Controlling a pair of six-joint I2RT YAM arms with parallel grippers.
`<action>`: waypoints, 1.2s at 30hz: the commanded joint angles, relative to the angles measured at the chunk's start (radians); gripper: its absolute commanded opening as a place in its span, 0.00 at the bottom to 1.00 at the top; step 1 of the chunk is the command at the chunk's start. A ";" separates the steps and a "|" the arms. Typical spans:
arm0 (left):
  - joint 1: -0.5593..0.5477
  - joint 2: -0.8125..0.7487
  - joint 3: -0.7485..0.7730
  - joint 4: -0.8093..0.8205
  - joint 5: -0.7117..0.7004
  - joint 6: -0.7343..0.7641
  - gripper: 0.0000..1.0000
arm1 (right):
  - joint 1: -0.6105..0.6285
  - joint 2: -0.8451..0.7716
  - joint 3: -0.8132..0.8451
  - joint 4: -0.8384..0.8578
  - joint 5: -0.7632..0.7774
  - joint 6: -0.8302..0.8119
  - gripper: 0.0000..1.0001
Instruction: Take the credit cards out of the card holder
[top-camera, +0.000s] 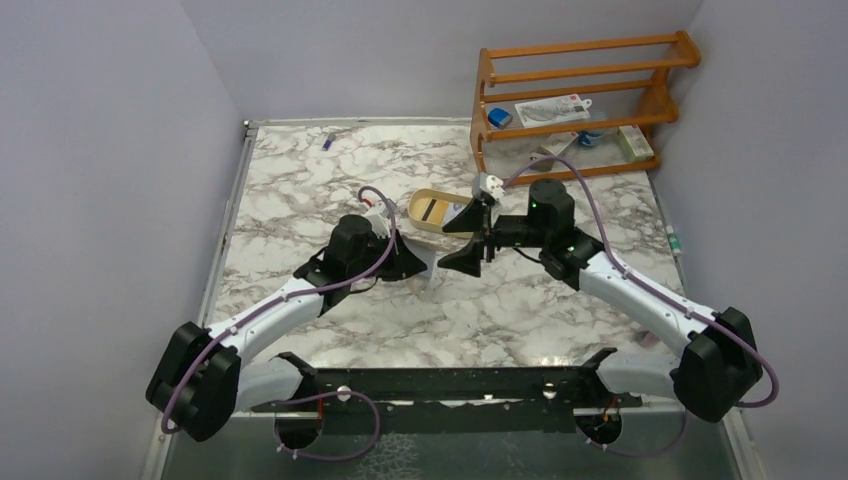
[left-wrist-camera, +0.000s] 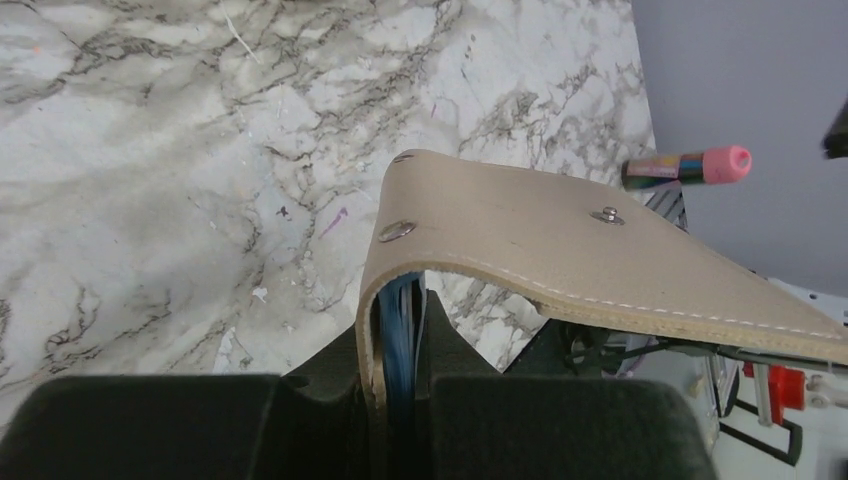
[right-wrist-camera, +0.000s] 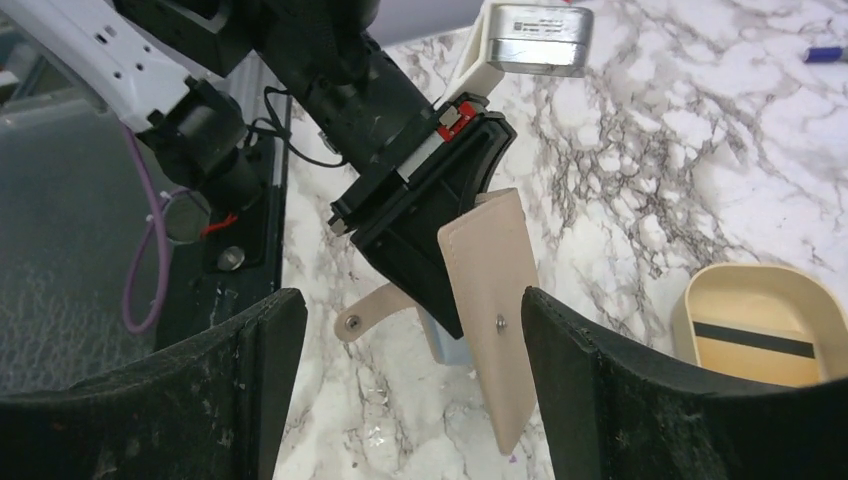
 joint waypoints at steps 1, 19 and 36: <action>0.004 0.015 0.039 -0.038 0.106 0.026 0.00 | 0.065 0.062 0.049 -0.136 0.227 -0.131 0.84; 0.007 0.017 0.067 -0.096 0.173 0.081 0.00 | 0.084 0.163 0.122 -0.145 0.230 -0.152 0.73; 0.019 -0.029 0.027 0.008 0.224 0.107 0.56 | 0.088 0.154 0.046 -0.045 0.315 0.035 0.01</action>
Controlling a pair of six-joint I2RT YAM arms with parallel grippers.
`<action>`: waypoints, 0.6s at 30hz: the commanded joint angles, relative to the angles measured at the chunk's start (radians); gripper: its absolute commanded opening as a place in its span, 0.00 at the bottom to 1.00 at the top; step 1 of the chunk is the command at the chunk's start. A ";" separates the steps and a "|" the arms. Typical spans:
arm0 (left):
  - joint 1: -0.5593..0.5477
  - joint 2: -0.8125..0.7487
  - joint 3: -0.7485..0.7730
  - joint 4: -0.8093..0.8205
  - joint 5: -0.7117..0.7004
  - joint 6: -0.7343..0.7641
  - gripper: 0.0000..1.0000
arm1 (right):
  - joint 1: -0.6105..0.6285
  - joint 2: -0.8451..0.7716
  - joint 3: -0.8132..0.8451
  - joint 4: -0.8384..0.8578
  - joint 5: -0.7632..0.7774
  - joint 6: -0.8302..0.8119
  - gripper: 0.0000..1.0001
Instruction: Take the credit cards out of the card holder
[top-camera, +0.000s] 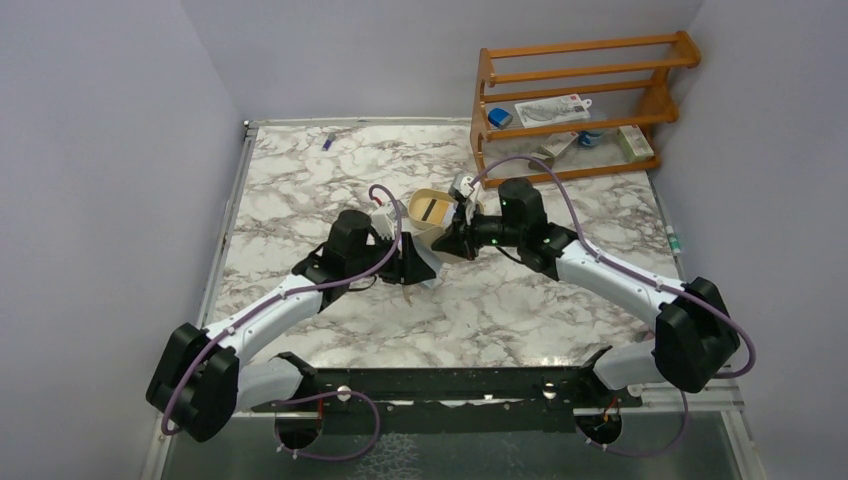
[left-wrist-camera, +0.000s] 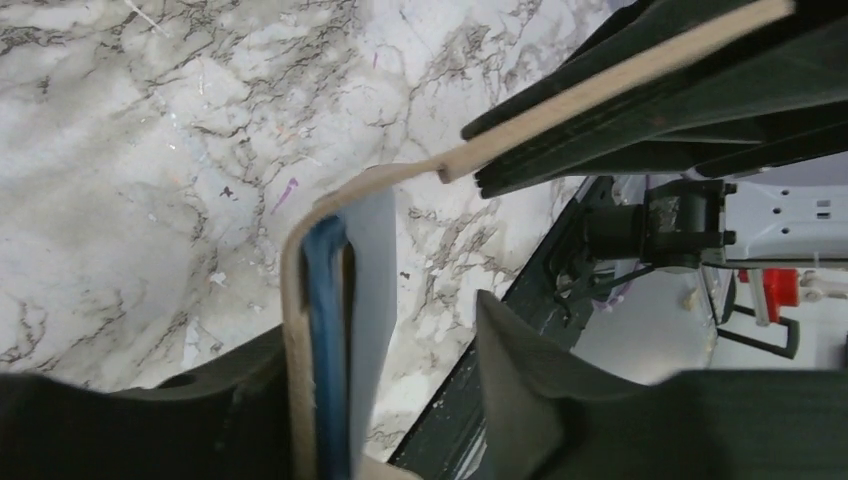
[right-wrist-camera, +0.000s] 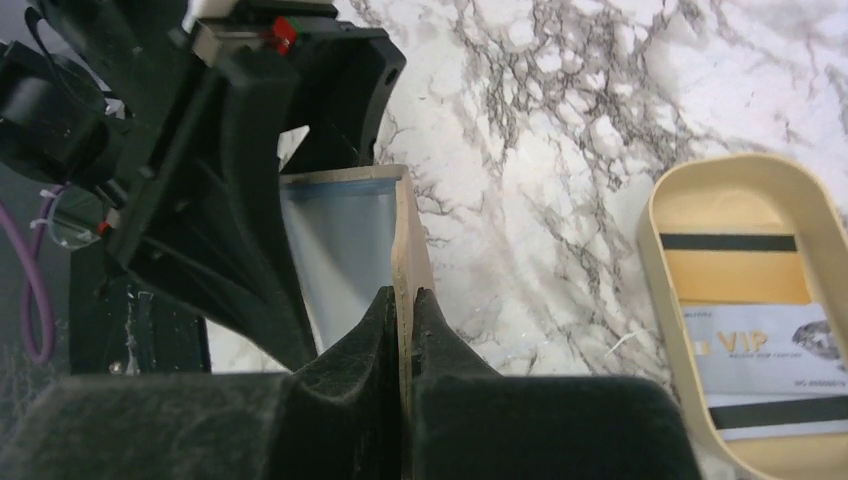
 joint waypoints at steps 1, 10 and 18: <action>0.006 -0.059 -0.044 0.130 0.046 0.010 0.62 | 0.000 -0.022 -0.044 0.101 0.046 0.166 0.01; 0.006 -0.086 -0.152 0.324 0.044 -0.031 0.68 | -0.003 -0.040 -0.164 0.339 0.048 0.531 0.01; 0.008 -0.172 -0.233 0.409 0.026 -0.037 0.68 | -0.047 -0.085 -0.256 0.456 0.121 0.772 0.01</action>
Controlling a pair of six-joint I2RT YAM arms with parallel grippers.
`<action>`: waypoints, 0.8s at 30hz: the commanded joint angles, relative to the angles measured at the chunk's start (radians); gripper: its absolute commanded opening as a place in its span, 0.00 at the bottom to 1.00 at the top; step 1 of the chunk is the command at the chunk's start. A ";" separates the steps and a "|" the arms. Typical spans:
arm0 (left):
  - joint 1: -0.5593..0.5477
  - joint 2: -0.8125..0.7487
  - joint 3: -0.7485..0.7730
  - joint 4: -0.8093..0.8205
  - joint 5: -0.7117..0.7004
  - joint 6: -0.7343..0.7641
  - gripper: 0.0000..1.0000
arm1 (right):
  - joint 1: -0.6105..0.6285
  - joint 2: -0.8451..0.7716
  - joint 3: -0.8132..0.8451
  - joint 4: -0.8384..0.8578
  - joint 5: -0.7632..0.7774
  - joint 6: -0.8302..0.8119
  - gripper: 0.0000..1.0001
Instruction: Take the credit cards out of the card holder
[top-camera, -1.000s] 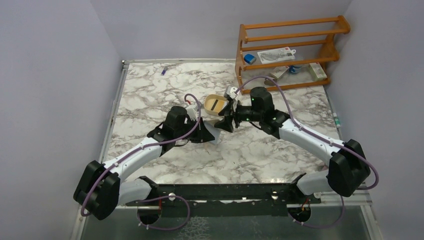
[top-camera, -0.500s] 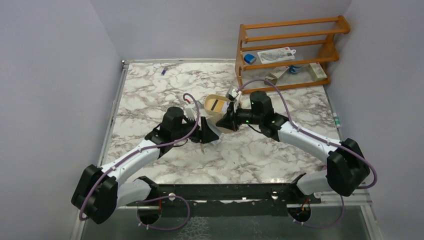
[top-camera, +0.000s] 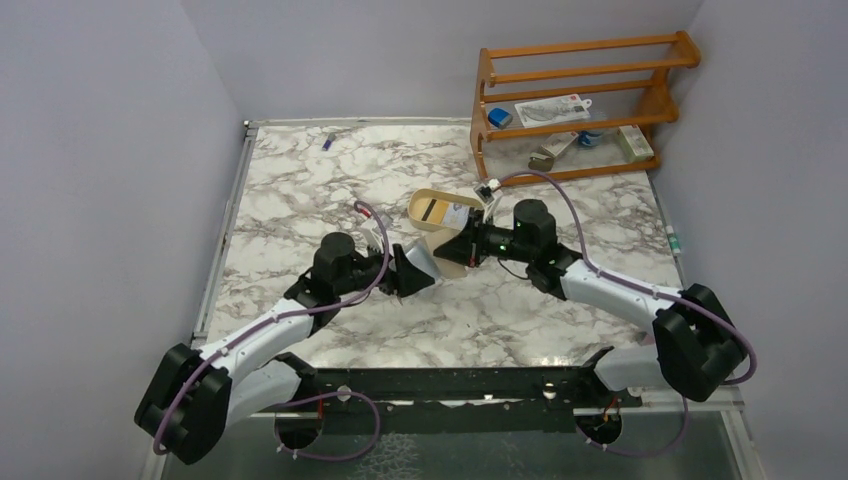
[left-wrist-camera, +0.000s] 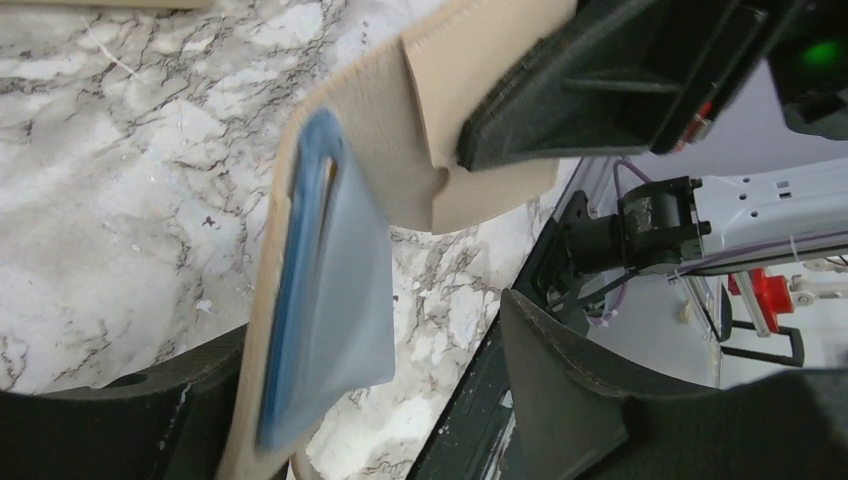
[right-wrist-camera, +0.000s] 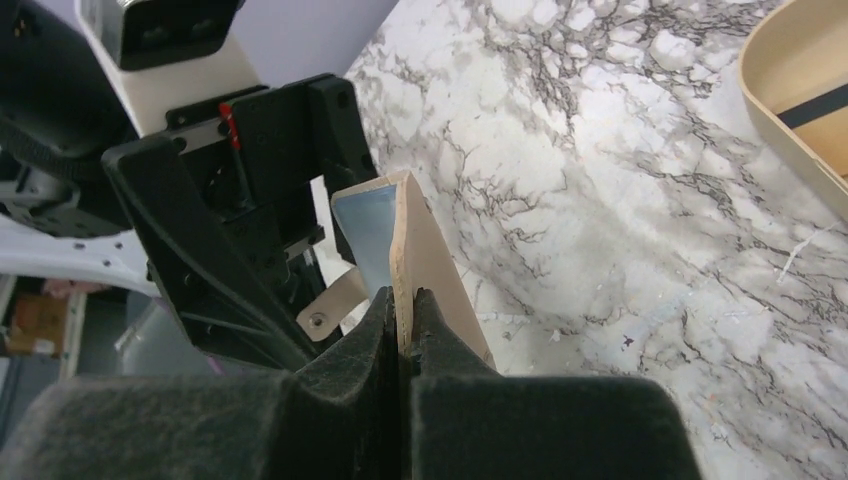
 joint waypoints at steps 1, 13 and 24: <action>0.007 -0.074 -0.030 0.106 0.015 -0.002 0.68 | -0.032 -0.045 -0.047 0.168 0.062 0.193 0.01; 0.026 -0.252 -0.096 0.110 -0.064 -0.024 0.65 | -0.052 -0.093 -0.074 0.195 0.066 0.216 0.01; 0.036 -0.348 -0.140 0.108 -0.135 -0.055 0.52 | -0.093 -0.135 -0.110 0.224 0.031 0.235 0.01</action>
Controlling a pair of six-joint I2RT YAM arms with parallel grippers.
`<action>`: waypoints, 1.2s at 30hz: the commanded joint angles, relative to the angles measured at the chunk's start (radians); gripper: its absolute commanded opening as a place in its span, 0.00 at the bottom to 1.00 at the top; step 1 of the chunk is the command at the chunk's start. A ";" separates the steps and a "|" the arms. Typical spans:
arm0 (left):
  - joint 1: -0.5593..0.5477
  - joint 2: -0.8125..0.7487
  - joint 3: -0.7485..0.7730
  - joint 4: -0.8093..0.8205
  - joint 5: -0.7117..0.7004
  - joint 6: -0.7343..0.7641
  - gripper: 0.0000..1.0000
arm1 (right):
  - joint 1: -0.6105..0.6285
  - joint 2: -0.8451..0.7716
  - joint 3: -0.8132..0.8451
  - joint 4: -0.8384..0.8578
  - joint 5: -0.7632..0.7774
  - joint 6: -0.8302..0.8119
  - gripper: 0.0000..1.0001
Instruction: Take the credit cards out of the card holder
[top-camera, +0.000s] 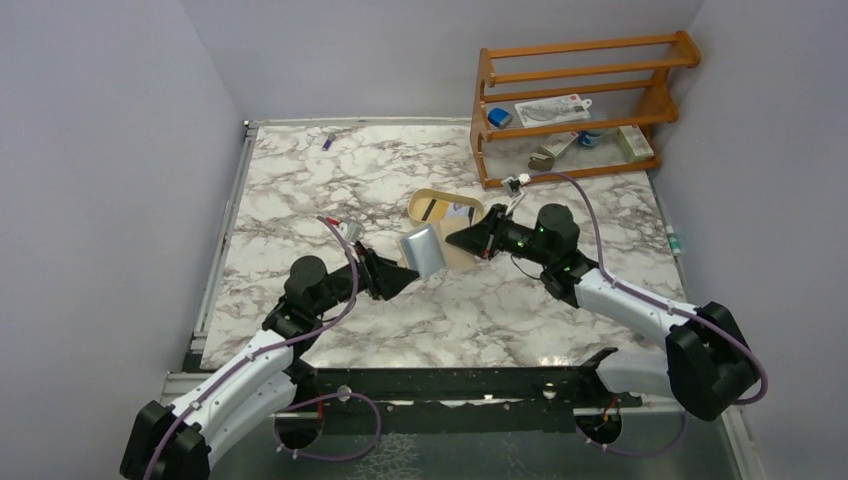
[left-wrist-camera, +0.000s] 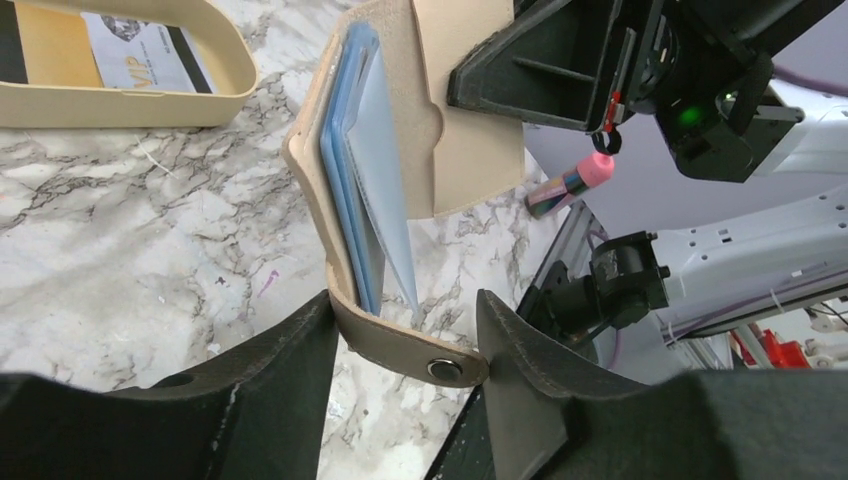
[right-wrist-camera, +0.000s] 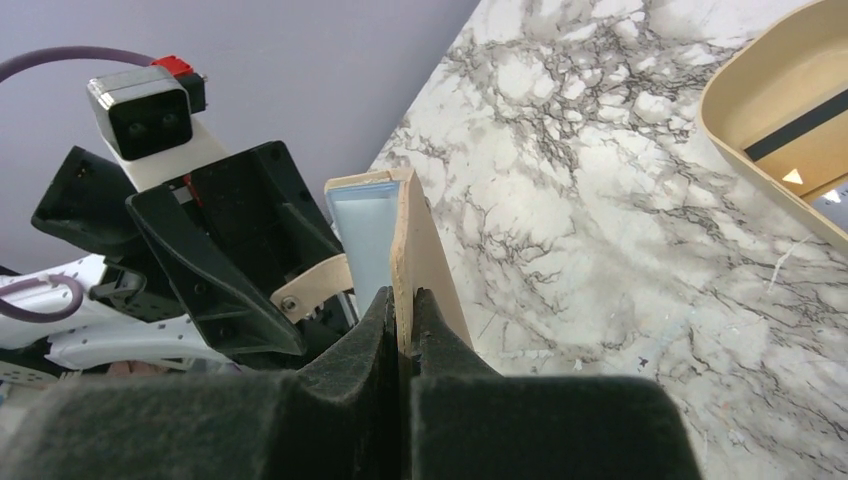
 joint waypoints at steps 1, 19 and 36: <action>0.008 -0.040 -0.007 0.021 -0.052 -0.015 0.51 | -0.023 -0.029 -0.022 0.078 -0.016 0.024 0.01; 0.010 -0.035 0.025 0.018 -0.143 0.014 0.18 | -0.028 -0.020 -0.035 0.200 -0.153 0.036 0.01; 0.012 -0.067 0.114 -0.129 -0.278 0.059 0.00 | -0.028 0.051 -0.022 0.194 -0.199 0.015 0.66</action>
